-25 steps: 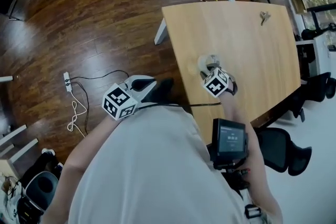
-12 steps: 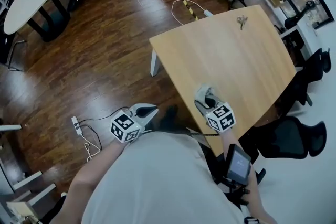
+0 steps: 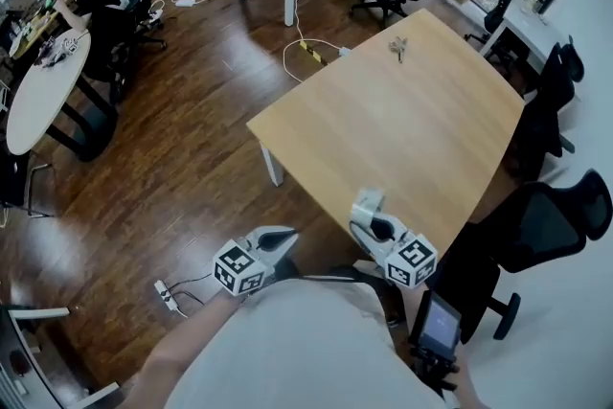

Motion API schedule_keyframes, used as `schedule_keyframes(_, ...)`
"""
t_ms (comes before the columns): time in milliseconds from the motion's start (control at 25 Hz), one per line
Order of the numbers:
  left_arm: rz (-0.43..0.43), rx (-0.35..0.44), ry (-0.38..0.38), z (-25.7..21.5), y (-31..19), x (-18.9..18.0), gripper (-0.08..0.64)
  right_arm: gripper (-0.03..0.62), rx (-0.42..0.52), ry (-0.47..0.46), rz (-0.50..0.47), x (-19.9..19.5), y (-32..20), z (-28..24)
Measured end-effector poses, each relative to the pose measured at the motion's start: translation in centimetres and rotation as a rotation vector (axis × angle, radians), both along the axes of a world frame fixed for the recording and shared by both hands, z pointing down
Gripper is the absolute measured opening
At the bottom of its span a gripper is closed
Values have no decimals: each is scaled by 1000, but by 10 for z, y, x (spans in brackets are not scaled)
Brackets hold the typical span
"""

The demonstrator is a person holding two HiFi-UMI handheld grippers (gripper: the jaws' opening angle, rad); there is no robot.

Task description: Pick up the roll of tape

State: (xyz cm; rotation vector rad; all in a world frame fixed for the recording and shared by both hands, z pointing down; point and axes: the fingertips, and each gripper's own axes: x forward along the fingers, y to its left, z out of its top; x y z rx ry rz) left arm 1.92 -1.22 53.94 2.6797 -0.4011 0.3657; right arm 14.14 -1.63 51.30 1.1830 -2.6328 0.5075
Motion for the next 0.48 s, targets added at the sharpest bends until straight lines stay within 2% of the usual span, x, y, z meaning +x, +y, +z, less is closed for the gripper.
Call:
schedule_keyframes(200,21,30,-11,-2,3,27,6,98,49,-61,-13,12,23,-8)
schedule_keyframes(480,15,11,8,-3,38,82,6,97,47,-66,-80,40,68,-7)
